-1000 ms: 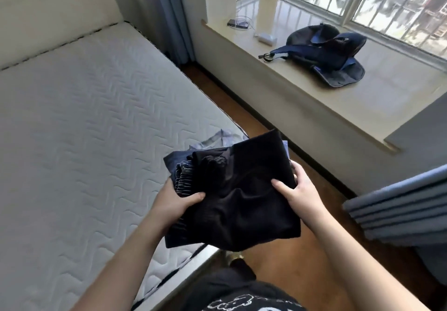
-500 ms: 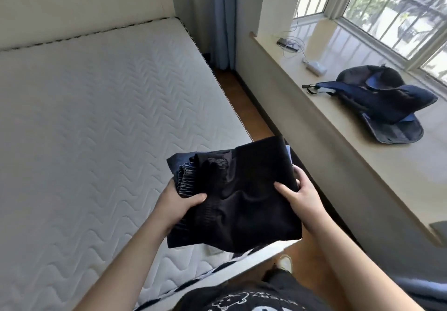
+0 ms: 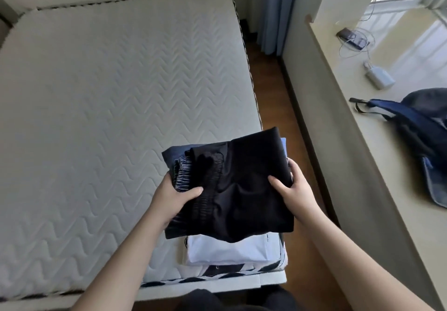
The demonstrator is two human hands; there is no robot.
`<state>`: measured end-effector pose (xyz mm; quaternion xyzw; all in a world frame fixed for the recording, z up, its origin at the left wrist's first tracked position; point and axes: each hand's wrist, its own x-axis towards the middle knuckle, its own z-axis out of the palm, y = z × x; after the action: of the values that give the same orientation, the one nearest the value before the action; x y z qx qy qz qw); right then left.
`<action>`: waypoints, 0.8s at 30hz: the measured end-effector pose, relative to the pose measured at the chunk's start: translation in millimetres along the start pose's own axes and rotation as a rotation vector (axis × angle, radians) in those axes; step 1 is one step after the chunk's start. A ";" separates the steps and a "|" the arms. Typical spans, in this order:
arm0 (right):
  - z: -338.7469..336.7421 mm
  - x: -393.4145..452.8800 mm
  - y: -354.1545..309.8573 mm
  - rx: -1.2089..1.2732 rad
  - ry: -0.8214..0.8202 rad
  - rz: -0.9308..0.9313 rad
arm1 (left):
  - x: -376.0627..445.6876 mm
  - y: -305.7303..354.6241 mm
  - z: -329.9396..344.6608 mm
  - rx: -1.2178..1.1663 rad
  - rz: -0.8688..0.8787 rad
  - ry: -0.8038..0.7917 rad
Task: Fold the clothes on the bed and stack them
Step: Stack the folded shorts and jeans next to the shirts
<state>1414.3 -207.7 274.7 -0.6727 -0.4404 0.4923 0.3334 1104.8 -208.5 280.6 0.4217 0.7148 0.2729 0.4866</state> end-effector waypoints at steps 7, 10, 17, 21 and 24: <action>1.6 60.5 15.9 0.008 -0.056 0.030 | 51.8 -5.8 22.5 -0.043 -0.040 0.050; 15.8 83.5 30.4 0.069 -0.116 0.078 | 80.2 -13.7 25.3 -0.048 -0.049 0.079; 51.8 165.5 51.9 0.080 -0.109 0.055 | 159.9 -28.5 23.5 -0.134 -0.130 0.107; 71.0 230.5 69.5 0.096 -0.065 0.032 | 224.7 -32.2 30.8 -0.213 -0.143 0.066; 83.0 267.6 89.4 0.116 -0.010 0.027 | 275.4 -38.0 42.1 -0.211 -0.138 0.004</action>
<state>1392.6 5.1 72.8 -0.6556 -0.4037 0.5248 0.3632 1083.8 11.0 106.1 0.3175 0.7105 0.3131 0.5444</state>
